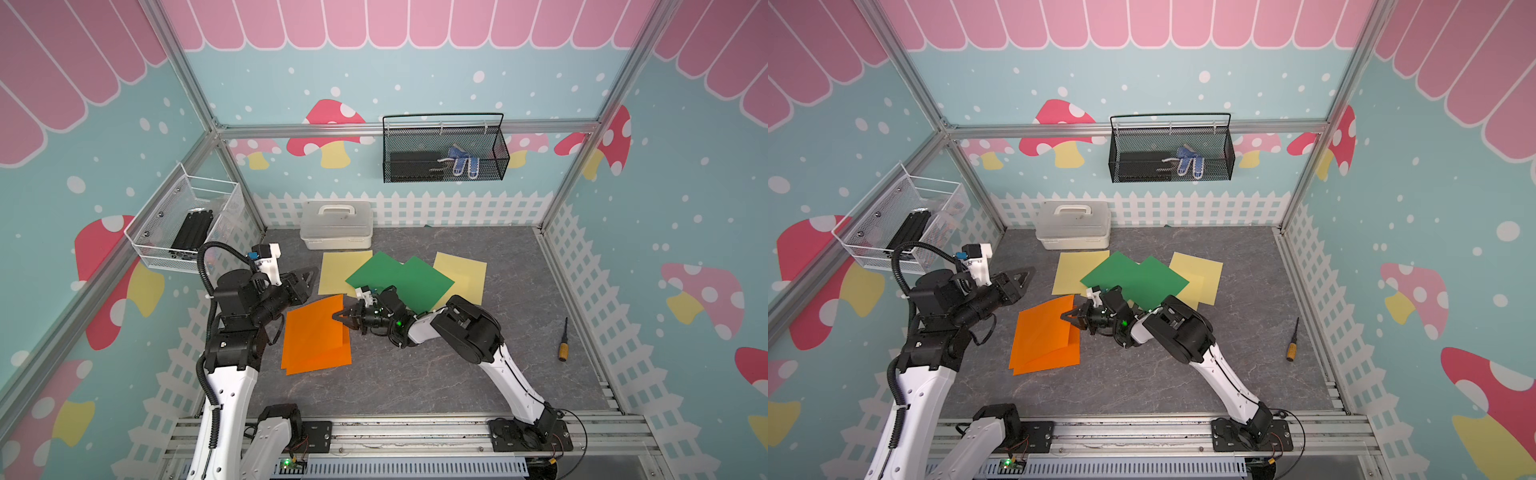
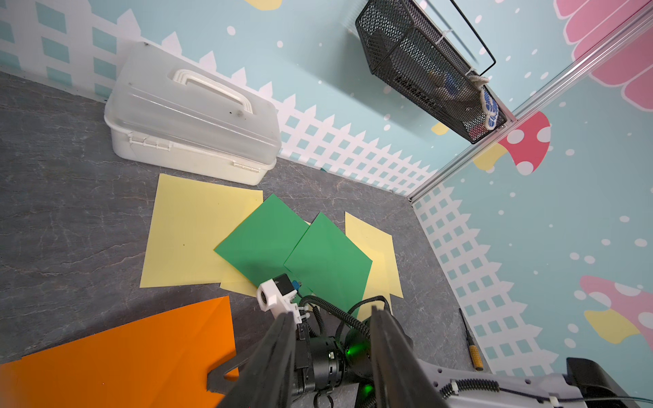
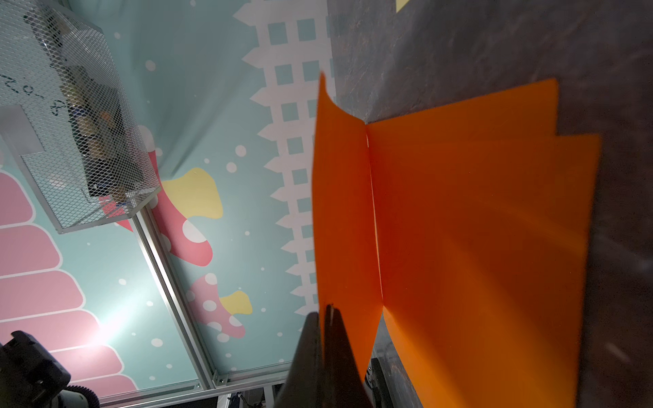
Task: Sort the scattered colored papers by color
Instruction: Place the colored paper.
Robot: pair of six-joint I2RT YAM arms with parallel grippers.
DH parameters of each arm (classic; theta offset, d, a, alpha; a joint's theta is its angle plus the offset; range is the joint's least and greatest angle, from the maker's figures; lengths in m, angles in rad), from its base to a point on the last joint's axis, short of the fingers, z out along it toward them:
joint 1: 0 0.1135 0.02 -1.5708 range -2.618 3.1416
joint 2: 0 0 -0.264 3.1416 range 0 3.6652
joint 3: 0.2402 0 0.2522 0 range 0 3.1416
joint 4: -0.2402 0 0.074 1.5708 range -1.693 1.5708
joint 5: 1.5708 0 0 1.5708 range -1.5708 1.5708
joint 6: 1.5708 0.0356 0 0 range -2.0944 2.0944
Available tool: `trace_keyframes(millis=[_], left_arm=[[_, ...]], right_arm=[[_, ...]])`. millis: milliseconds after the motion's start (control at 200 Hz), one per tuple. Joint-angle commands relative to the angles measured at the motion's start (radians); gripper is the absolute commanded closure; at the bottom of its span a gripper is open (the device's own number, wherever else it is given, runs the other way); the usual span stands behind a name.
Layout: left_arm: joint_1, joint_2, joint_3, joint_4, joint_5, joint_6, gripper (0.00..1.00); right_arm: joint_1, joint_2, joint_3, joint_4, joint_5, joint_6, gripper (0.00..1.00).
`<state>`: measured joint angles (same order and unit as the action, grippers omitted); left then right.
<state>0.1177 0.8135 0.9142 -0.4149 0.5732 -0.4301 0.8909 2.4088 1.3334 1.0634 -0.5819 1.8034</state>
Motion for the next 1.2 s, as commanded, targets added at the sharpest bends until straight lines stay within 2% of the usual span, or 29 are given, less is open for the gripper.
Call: trace_keyframes(millis=[0,95,210,365,1026,1116,1196], left_arm=[[0.008,-0.013,-0.011,0.002,0.014,0.014,0.61],[0.009,-0.014,-0.013,0.001,0.016,0.013,0.61],[0.01,-0.016,-0.015,0.003,0.017,0.012,0.62],[0.01,-0.019,-0.018,0.003,0.021,0.012,0.62],[0.009,-0.016,-0.023,0.005,0.025,0.015,0.61],[0.01,-0.014,-0.022,0.004,0.028,0.017,0.62],[0.01,-0.015,-0.021,0.003,0.027,0.019,0.61]], right_arm=[[0.009,0.012,-0.023,0.04,0.05,0.105,1.0],[0.011,0.009,-0.041,0.033,0.061,0.106,1.0],[0.013,0.01,-0.055,0.03,0.07,0.111,0.9],[0.014,0.017,-0.059,0.033,0.066,0.114,0.83],[0.022,0.052,-0.006,0.011,0.037,0.123,0.86],[0.022,0.053,0.01,-0.018,0.025,0.11,0.86],[0.022,0.026,0.008,-0.118,0.014,0.053,0.83]])
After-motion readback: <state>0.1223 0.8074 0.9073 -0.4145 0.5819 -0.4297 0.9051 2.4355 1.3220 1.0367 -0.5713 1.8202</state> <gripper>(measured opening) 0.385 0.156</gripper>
